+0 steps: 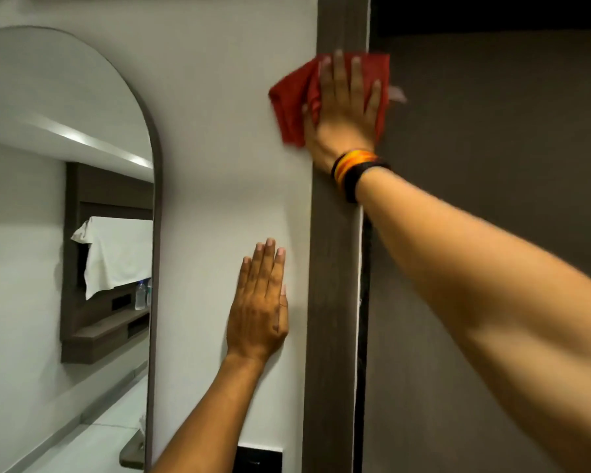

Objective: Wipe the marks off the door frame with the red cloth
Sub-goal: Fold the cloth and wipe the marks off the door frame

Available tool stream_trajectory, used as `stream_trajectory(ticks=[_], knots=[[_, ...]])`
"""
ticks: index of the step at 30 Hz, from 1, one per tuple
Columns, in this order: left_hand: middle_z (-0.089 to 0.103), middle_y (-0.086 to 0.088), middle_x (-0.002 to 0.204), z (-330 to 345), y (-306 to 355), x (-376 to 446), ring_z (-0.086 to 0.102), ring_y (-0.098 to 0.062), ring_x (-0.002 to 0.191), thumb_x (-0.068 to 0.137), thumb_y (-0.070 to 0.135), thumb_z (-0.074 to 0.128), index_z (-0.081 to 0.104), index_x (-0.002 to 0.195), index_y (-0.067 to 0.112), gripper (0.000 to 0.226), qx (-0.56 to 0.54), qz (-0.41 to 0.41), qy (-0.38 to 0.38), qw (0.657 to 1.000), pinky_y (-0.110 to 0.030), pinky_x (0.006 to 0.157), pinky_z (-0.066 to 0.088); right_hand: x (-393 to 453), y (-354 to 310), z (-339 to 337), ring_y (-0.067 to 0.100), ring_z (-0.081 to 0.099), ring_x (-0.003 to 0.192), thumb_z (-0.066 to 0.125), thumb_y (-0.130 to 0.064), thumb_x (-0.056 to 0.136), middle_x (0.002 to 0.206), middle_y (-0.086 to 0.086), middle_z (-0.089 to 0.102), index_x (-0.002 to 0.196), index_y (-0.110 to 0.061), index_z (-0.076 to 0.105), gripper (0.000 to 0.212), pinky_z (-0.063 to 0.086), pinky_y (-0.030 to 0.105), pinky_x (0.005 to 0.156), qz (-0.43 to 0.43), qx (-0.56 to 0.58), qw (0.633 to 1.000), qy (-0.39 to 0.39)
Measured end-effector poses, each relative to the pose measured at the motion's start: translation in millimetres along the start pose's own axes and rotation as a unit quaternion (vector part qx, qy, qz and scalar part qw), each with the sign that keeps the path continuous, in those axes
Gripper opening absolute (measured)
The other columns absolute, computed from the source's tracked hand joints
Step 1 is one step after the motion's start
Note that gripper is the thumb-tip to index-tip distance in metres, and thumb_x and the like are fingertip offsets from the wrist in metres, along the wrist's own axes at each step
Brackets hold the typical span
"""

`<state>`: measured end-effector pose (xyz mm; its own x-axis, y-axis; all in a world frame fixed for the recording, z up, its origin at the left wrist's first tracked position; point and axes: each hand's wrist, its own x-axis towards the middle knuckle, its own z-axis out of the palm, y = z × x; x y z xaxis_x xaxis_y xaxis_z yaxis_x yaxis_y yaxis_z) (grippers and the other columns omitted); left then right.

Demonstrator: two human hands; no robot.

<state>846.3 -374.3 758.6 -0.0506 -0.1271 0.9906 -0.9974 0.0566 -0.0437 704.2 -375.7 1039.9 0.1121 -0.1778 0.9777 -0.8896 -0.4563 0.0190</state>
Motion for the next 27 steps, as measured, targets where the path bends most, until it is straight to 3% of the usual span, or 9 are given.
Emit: stream_trajectory(ticks=[3,7,13,18,21,24,27], knots=[[0.019,-0.009,0.172,1,-1,1,0.012,-0.024,0.162,0.105,0.019,0.036,0.026,0.162,0.009,0.058,0.007,0.0,0.0,1.0,-0.037,0.133,0.01,46,-1,-10,0.027,-0.001,0.159,0.026,-0.043,0.1,0.172,0.003,0.001,0.162,-0.018,0.004,0.07,0.0,0.056,0.127,0.006,0.002,1.0,-0.001],[0.022,-0.011,0.171,-3,0,0,0.016,-0.027,0.161,0.106,0.02,0.03,0.028,0.161,0.007,0.057,0.005,0.002,-0.007,1.0,-0.039,0.133,0.013,16,1,-4,0.028,0.0,0.159,0.024,-0.043,0.1,0.172,0.005,0.003,0.162,-0.016,0.006,0.07,0.001,0.055,0.127,-0.009,0.003,1.0,0.007],[0.023,-0.015,0.171,-10,1,5,0.016,-0.028,0.161,0.104,0.012,0.038,0.025,0.161,0.004,0.059,-0.01,0.005,-0.026,1.0,-0.045,0.133,0.013,-122,-1,19,0.029,0.007,0.158,0.031,-0.044,0.101,0.171,0.007,0.012,0.161,-0.014,0.014,0.07,0.007,0.059,0.125,-0.022,0.027,0.999,-0.01],[0.006,-0.011,0.174,-25,-11,-8,-0.003,-0.024,0.162,0.103,0.016,0.038,0.003,0.164,0.011,0.071,-0.032,0.042,-0.12,0.991,-0.037,0.133,-0.003,-254,-4,43,0.028,0.01,0.158,0.036,-0.046,0.104,0.171,0.005,0.014,0.161,-0.016,0.017,0.067,0.009,0.059,0.125,-0.012,0.048,0.998,-0.032],[-0.001,-0.006,0.174,-43,-22,-38,-0.004,-0.02,0.163,0.099,0.015,0.043,0.005,0.165,0.013,0.076,-0.022,0.052,-0.173,0.983,-0.033,0.132,-0.007,-319,-5,55,0.03,0.009,0.158,0.043,-0.042,0.101,0.171,0.003,0.005,0.161,-0.014,0.017,0.071,0.008,0.06,0.125,-0.011,0.047,0.997,-0.054],[-0.002,-0.009,0.174,-55,-29,-74,-0.003,-0.023,0.163,0.096,0.013,0.041,0.009,0.165,0.01,0.077,0.016,0.09,-0.216,0.972,-0.038,0.133,-0.001,-379,-2,67,0.034,0.005,0.158,0.049,-0.042,0.093,0.171,0.006,-0.002,0.161,-0.01,0.015,0.082,0.002,0.062,0.125,-0.025,0.032,0.995,-0.094],[0.001,-0.011,0.174,-69,-33,-101,0.0,-0.026,0.162,0.099,0.016,0.037,0.006,0.165,0.009,0.073,0.04,0.108,-0.251,0.961,-0.044,0.133,0.011,-431,-4,71,0.037,0.008,0.157,0.052,-0.038,0.089,0.171,0.009,0.002,0.161,-0.01,0.012,0.087,0.006,0.065,0.123,-0.03,0.03,0.988,-0.152]])
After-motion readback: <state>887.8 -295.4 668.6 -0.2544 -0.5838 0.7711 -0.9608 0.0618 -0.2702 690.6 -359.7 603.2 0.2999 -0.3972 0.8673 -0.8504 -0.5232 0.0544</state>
